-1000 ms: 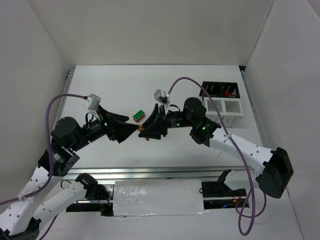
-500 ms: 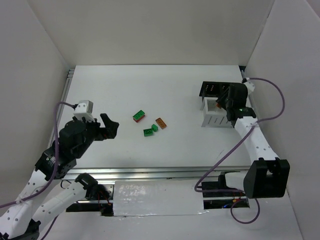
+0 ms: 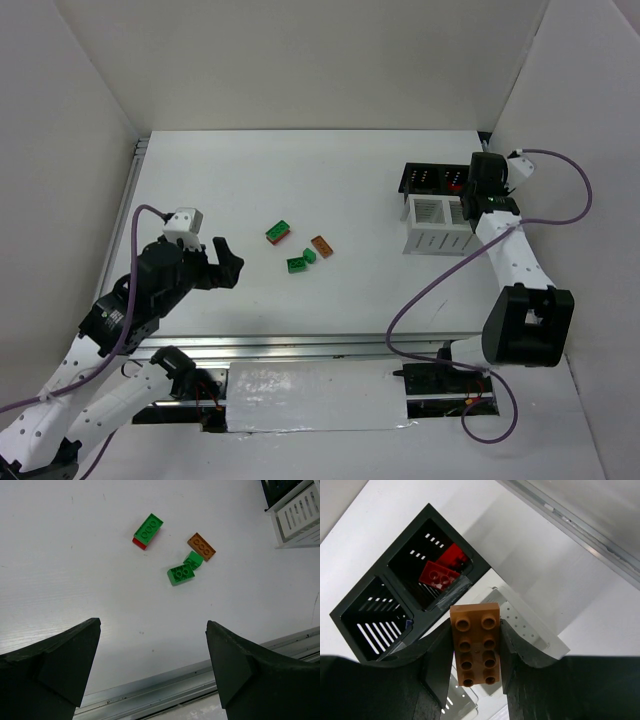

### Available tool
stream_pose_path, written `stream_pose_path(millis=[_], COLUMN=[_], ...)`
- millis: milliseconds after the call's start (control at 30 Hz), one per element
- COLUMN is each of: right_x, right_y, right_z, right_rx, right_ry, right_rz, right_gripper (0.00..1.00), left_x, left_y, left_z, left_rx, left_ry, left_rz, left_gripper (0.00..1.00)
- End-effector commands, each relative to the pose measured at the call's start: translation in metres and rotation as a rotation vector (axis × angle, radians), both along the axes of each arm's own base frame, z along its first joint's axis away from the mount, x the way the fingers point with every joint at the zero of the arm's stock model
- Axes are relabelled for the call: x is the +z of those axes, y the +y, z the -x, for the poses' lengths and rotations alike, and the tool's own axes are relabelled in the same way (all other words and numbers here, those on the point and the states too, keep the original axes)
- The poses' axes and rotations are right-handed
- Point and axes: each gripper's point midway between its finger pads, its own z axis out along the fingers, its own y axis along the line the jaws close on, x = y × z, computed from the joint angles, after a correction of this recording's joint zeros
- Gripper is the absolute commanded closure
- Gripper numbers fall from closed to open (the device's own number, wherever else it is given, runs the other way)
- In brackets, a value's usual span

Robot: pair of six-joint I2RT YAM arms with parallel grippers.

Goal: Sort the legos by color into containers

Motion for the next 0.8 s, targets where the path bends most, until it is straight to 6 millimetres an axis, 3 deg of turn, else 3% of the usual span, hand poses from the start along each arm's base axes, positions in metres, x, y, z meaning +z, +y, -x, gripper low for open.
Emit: stream_pose_path(millis=[0,67,100,167,200,267,433,533,567,600,633,667,700,733,767], right_x=[0.013,0.011,0.012,0.012,0.011,0.01,0.01,0.037,0.056,0.068,0.076,0.073,0.068,0.067,0.037], right_y=[-0.007,-0.005,-0.005,-0.006,-0.007,-0.007,-0.001,0.052,0.113,0.154,0.183,0.208,0.247,0.27,0.289], right_z=[0.0,0.0,0.0,0.002,0.002,0.002,0.0,-0.01,-0.009,-0.009,-0.005,-0.002,0.007,0.013,0.01], right_rx=[-0.03,-0.02,-0.021,-0.026,-0.033,-0.031,-0.007,0.221,0.419,0.622,0.734,0.821,0.938,1.023,1.077], right_ry=[-0.031,-0.042,-0.046,-0.042,-0.04,-0.031,-0.026,-0.113,-0.169,-0.213,-0.235,-0.222,-0.194,-0.151,-0.051], right_rz=[0.013,0.006,0.007,0.008,0.008,0.011,-0.004,0.031,0.051,0.091,0.099,0.1,0.102,0.093,0.1], right_gripper=[0.75,0.73,0.65,0.32,0.21,0.13,0.09,0.06,0.06,0.06,0.06,0.06,0.06,0.06,0.07], left_x=[0.016,0.017,0.018,0.018,0.018,0.018,0.019,0.021,0.021,0.021,0.022,0.021,0.021,0.022,0.022], left_y=[-0.007,-0.007,-0.007,-0.006,-0.006,-0.007,-0.006,-0.004,-0.001,0.005,0.01,0.017,0.023,0.033,0.037], left_z=[-0.003,-0.002,-0.003,-0.003,-0.002,-0.002,-0.001,-0.002,-0.002,-0.004,-0.005,-0.005,-0.005,-0.006,-0.005], left_rx=[-0.044,-0.047,-0.046,-0.045,-0.048,-0.051,-0.049,-0.034,-0.022,0.02,0.05,0.087,0.124,0.185,0.202], left_ry=[-0.063,-0.067,-0.069,-0.071,-0.07,-0.07,-0.076,-0.084,-0.082,-0.083,-0.084,-0.079,-0.078,-0.084,-0.084], left_rz=[0.015,0.013,0.014,0.013,0.014,0.014,0.015,0.018,0.014,0.01,0.008,0.001,-0.006,-0.004,-0.006], left_gripper=[0.01,0.01,0.01,0.0,0.01,0.01,0.0,0.0,0.0,0.0,0.0,0.0,0.0,0.01,0.0])
